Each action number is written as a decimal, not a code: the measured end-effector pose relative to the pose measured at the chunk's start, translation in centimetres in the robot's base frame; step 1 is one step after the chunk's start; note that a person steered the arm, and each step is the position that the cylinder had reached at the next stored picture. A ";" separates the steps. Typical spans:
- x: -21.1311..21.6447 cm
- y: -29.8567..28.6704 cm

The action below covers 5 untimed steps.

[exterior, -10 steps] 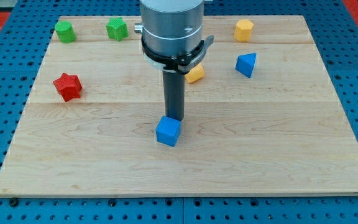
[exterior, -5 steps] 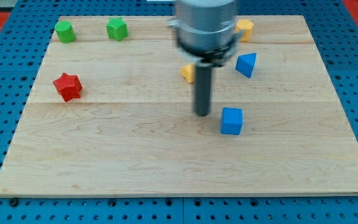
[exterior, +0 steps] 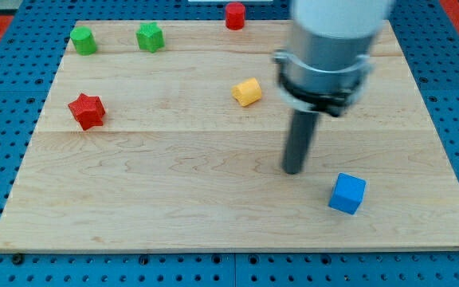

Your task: Push the blue cube towards the bottom right

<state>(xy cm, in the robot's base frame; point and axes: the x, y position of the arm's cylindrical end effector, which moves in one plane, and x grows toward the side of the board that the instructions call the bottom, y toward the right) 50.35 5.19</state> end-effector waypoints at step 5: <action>-6.9 3.4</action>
